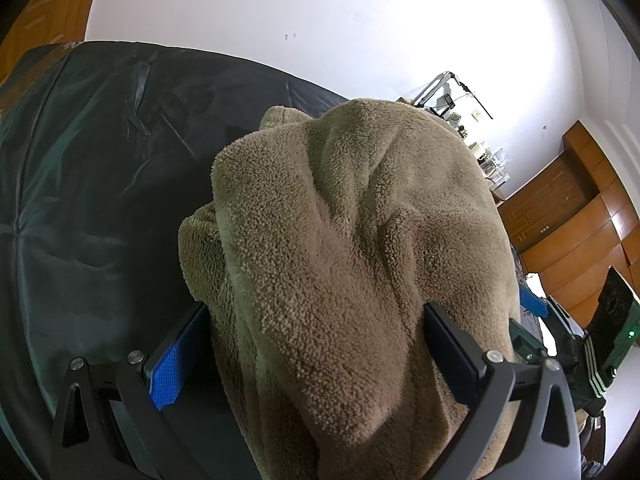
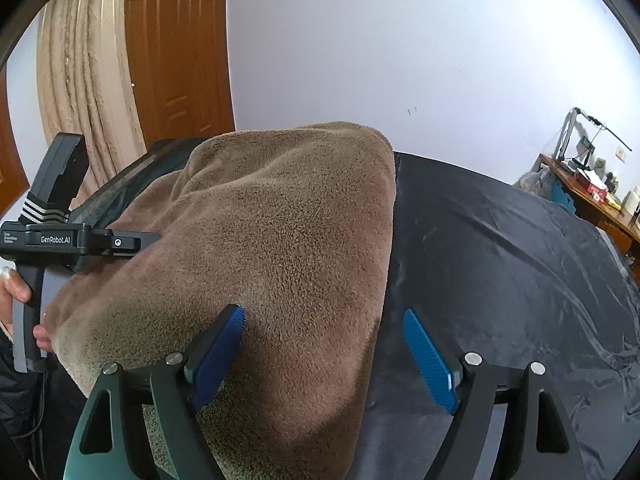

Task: Fold clothes

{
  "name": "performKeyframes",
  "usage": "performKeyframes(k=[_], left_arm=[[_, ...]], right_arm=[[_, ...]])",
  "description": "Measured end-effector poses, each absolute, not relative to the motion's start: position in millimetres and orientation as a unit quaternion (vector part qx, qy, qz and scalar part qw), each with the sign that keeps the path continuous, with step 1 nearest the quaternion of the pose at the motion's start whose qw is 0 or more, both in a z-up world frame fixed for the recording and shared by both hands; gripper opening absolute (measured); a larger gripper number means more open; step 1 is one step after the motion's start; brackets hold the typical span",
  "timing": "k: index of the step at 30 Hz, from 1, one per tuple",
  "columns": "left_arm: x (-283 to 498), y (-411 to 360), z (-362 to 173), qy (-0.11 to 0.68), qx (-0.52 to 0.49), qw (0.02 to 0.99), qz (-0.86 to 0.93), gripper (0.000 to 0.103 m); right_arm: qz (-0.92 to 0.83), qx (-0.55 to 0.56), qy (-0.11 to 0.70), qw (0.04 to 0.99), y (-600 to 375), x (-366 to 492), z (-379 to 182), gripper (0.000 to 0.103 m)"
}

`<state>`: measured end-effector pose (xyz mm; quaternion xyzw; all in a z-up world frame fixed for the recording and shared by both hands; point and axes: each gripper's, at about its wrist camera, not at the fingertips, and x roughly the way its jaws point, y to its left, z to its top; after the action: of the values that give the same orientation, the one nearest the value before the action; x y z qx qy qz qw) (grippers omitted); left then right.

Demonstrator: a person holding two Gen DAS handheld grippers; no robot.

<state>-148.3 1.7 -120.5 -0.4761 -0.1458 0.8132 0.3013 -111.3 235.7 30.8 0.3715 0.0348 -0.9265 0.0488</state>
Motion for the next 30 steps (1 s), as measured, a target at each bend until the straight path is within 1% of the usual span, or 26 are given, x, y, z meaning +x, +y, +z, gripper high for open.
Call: performKeyframes(k=[11,16,20,23,25,27,28,30], left_arm=[[-143,11,-116,-0.145,-0.475,0.300,0.814,0.102],[-144,12,-115,-0.145,-0.475,0.301,0.814,0.102],[-144,13,-115,-0.145,-0.475,0.301,0.814,0.102],[-144,12,-115,-0.145,-0.474,0.302,0.814,0.102],[-143,11,-115,-0.144,-0.473,0.302,0.815,0.102],[-141,10,-116,-0.141,-0.473,0.303,0.815,0.102],[-141,9,-116,-0.141,-0.473,0.302,0.816,0.102],[-140,7,-116,-0.142,-0.473,0.303,0.815,0.102]], right_arm=[[-0.926,0.373,0.036,0.048,235,-111,27,0.084],[-0.933,0.355,0.037,0.048,235,-102,37,0.084],[-0.939,0.332,0.043,0.082,228,-85,46,0.084],[-0.939,0.320,0.062,0.112,216,-73,47,0.084],[-0.927,0.342,0.087,0.126,203,-72,36,0.084],[-0.916,0.368,0.108,0.121,198,-74,19,0.085],[-0.915,0.369,0.104,0.121,199,-75,17,0.087],[-0.916,0.371,0.094,0.122,202,-75,16,0.089]])
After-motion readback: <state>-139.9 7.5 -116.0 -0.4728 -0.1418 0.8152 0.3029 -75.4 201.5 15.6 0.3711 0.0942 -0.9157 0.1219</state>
